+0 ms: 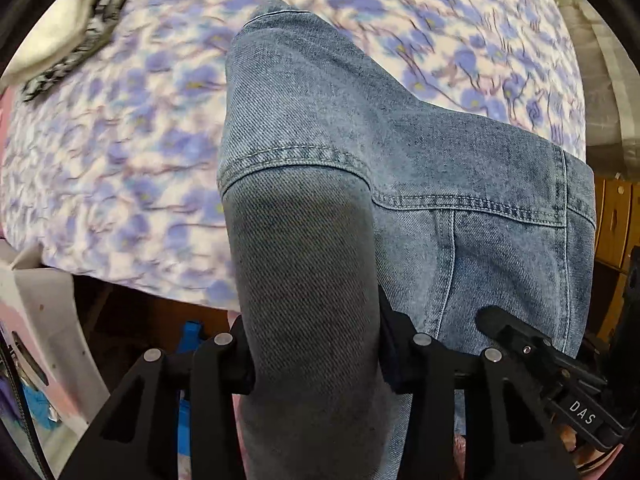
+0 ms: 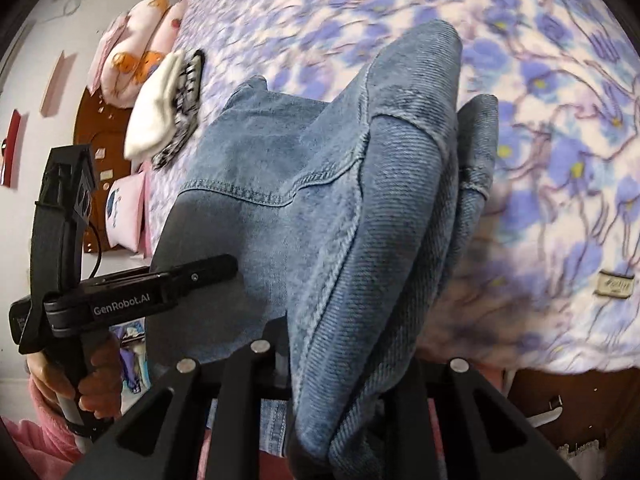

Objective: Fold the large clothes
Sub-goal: 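Lift the folded jacket with both grippers and carry it toward the clothes stack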

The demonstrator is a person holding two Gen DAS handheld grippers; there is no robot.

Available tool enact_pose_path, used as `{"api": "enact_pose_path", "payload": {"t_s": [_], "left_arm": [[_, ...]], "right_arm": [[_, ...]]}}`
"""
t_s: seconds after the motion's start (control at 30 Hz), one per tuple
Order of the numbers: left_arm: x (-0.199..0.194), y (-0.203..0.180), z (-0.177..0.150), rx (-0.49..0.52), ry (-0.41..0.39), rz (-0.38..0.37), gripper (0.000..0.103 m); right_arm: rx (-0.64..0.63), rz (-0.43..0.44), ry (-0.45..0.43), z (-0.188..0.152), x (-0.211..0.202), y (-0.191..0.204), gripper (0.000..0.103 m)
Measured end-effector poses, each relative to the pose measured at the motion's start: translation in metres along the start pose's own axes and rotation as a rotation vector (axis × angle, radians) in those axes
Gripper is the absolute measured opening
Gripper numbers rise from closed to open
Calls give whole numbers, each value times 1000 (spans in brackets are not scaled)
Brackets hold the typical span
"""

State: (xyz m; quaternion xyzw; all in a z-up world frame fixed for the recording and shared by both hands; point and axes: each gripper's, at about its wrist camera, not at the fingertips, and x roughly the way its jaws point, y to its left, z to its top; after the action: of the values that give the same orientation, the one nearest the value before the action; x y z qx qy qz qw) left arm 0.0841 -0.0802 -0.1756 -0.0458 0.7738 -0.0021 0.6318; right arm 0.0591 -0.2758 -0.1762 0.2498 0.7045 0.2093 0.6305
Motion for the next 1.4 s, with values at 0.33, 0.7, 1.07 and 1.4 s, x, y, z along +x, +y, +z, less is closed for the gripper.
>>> {"api": "enact_pose_path", "payload": {"t_s": [0.33,0.7,1.07,1.4], "left_arm": [[-97,146,-8,69,-218,7,44],[-206,306,32,131,-395,111,44],[-291,399,164,97,-571,176,44],[-291,502,293,128,-678,106,44]], "right_arm": [[-104,-43,-156,-13,18,145,19],[-185,18,-326,19,81,336,19],[-371,76,-445,135,105,436,19],[-440,89,-546,255,153,503,19]]}}
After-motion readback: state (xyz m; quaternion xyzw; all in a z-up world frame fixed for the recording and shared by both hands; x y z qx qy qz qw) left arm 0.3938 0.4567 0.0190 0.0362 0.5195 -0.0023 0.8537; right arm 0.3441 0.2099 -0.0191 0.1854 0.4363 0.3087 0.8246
